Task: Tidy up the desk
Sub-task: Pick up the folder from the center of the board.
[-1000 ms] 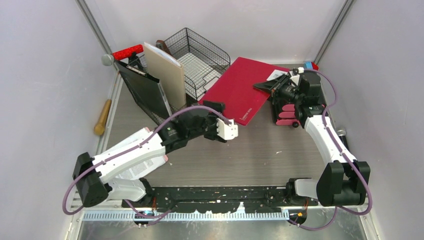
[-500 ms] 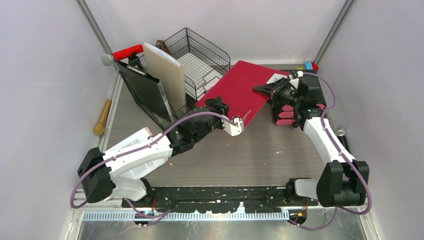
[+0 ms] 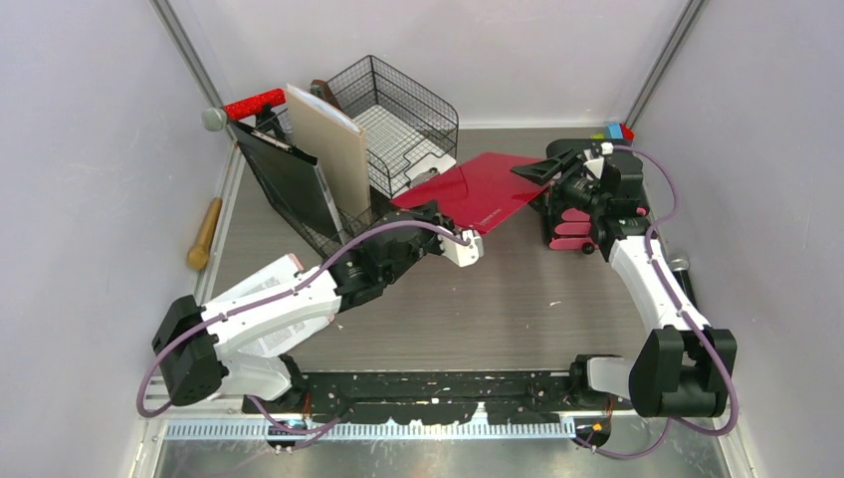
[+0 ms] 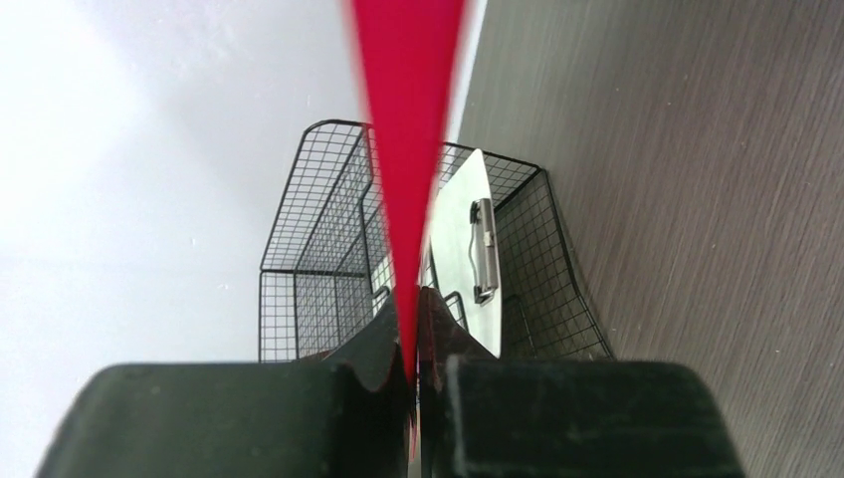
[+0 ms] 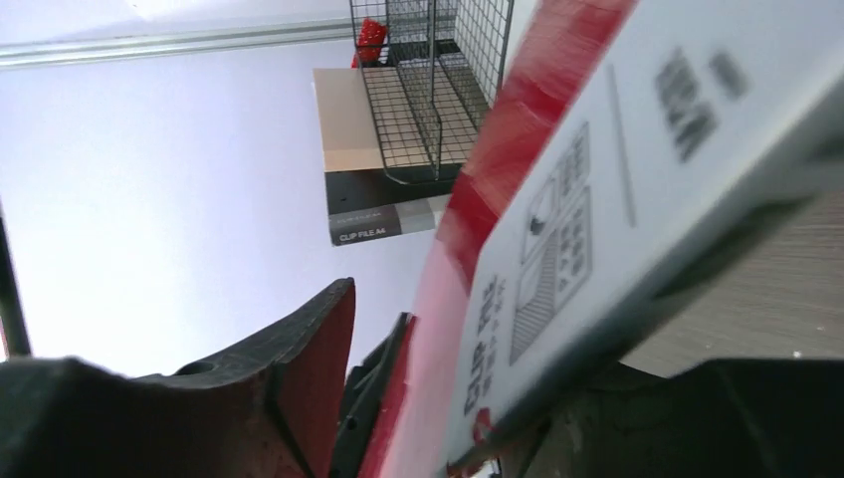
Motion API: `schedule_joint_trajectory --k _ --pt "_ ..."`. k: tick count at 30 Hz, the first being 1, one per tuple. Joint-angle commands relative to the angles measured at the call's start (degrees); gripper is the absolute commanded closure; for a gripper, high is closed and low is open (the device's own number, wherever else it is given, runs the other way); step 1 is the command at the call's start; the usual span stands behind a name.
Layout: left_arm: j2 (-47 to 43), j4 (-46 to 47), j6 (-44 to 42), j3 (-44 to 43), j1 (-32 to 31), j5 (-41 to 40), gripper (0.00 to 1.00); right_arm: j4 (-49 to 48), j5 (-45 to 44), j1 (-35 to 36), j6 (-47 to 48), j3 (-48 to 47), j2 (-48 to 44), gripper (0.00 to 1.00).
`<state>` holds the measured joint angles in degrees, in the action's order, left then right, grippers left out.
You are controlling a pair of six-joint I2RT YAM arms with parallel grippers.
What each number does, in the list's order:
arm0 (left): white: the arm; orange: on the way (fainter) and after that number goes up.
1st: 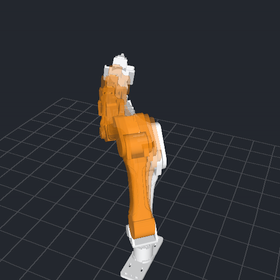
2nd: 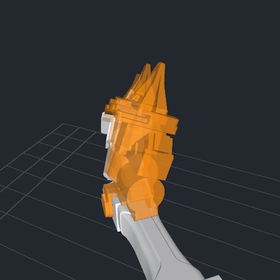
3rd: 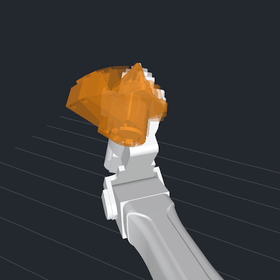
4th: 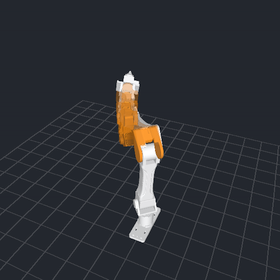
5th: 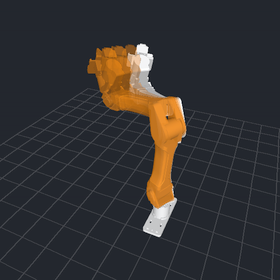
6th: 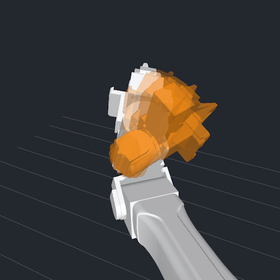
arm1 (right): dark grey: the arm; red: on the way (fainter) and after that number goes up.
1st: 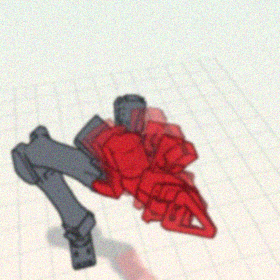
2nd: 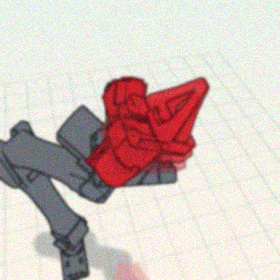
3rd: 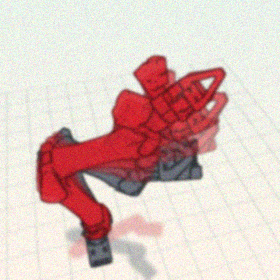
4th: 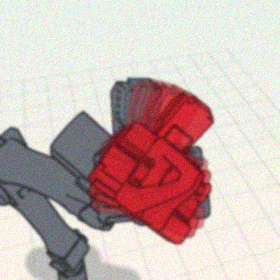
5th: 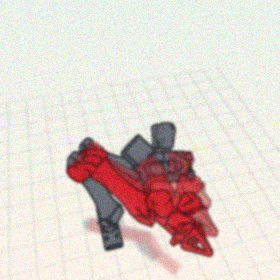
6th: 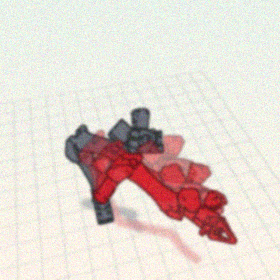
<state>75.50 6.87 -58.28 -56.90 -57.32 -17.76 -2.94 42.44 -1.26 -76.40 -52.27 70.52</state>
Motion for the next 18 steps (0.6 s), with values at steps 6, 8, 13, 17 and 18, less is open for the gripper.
schedule_joint_trajectory --k 6,8,13,17,18 --pt "-9.54 -4.96 5.24 -1.23 0.22 -0.78 1.0 3.6 -0.07 -2.59 18.03 -2.08 -2.34 0.29" --pt "-10.79 -8.14 6.97 -2.7 0.72 -0.16 1.0 7.45 1.21 -3.39 23.41 -2.94 -2.5 0.26" --pt "-13.62 -17.05 10.81 -6.47 2.06 0.57 1.0 19.52 10.69 -6.83 38.77 -6.26 -1.28 0.22" --pt "-16.04 -26.13 12.02 -9.95 3.24 3.07 1.0 41.74 15.65 -8.88 62.91 -14.81 1.08 0.23" --pt "-16.43 -28.68 12.2 -10.98 3.53 4.02 1.0 49.25 14.76 -8.99 71.95 -17.65 1.05 0.23"
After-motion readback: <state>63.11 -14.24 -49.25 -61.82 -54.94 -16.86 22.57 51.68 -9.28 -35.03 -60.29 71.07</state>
